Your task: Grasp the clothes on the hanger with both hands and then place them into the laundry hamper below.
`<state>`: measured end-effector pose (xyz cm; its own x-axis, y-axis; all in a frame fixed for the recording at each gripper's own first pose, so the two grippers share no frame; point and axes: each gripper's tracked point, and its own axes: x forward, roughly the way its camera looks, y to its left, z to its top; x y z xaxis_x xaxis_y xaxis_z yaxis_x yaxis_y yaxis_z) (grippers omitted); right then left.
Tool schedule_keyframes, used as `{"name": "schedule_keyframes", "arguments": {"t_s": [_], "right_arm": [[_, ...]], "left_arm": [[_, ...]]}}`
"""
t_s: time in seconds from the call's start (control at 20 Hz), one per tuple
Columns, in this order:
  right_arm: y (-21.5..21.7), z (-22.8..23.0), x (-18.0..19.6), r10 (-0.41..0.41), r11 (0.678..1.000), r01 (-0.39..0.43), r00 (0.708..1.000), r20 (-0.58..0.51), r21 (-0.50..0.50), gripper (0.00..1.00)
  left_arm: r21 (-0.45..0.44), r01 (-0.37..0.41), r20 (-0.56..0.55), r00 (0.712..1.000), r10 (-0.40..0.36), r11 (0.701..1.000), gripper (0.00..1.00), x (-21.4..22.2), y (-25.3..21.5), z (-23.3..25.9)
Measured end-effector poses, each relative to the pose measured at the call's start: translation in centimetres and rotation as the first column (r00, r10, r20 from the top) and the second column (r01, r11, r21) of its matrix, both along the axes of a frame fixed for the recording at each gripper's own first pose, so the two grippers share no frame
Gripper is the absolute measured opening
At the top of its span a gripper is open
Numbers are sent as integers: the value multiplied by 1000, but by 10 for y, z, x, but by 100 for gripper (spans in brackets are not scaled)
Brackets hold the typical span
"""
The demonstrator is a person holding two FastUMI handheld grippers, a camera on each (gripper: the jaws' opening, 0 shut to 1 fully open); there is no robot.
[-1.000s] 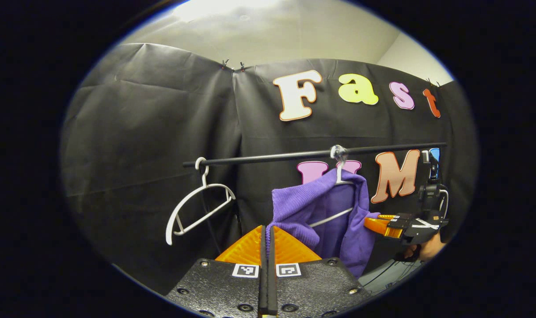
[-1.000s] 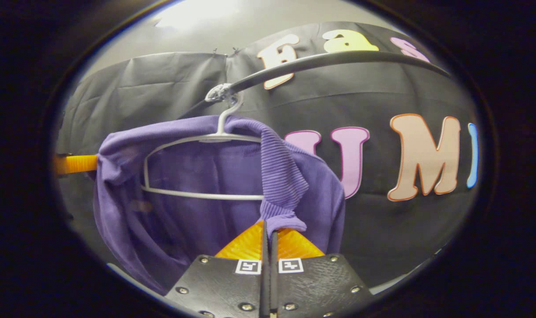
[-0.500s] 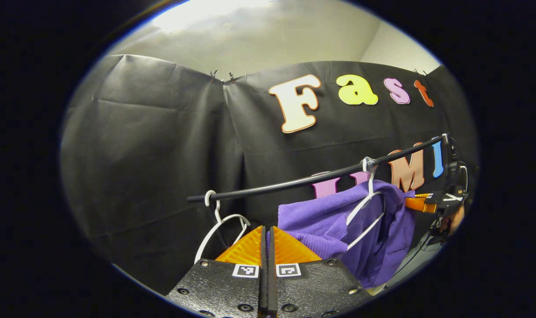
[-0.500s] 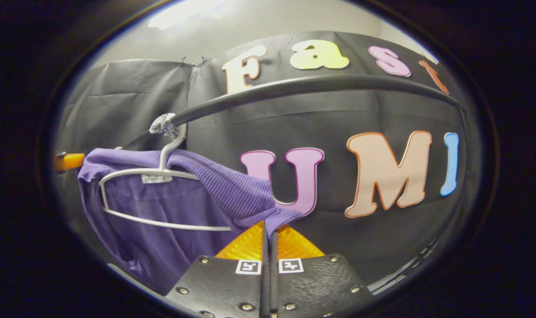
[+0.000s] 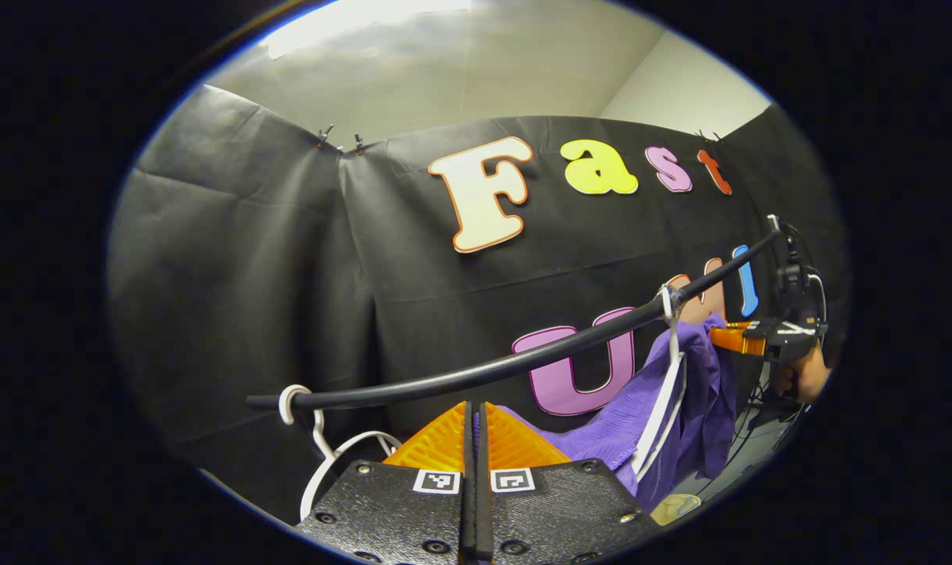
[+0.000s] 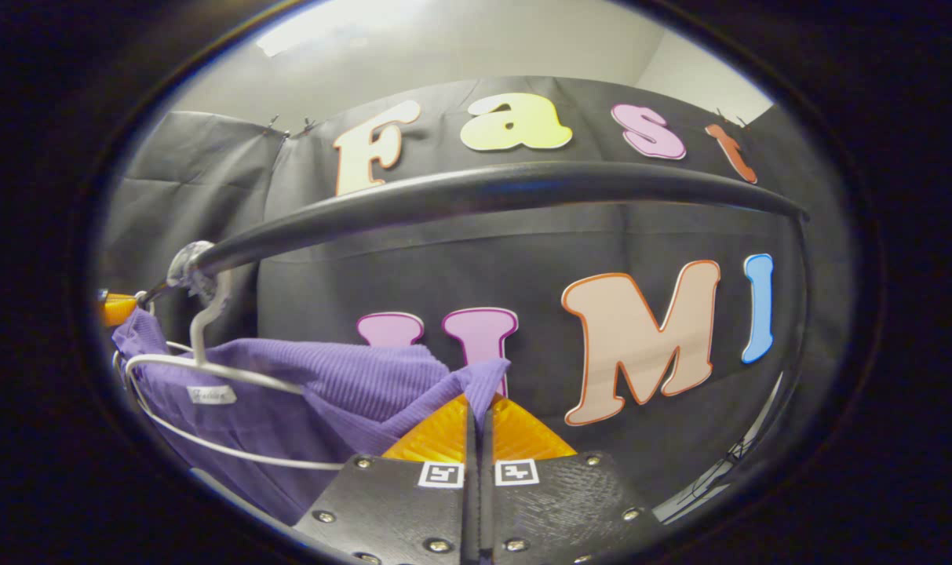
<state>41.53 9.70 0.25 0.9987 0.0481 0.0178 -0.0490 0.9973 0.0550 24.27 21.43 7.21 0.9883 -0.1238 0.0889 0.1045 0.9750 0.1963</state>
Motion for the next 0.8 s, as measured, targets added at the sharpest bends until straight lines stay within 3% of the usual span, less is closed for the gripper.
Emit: {"name": "schedule_keyframes", "arguments": {"t_s": [0.35, 0.5, 0.8], "right_arm": [[-7, -25, 37, -75, 995, 75, 997, -1, 62, 0], [-4, -52, 53, -75, 995, 78, 996, -50, 64, 0], [-9, -81, 62, -71, 992, 82, 991, -113, 94, 0]], "left_arm": [[-8, 72, -12, 997, -72, 997, 0, 37, -3, -26], [-62, 87, -79, 993, -92, 994, 0, 52, -8, -57], [-142, 43, -119, 991, -60, 989, 0, 49, 5, -105]]}}
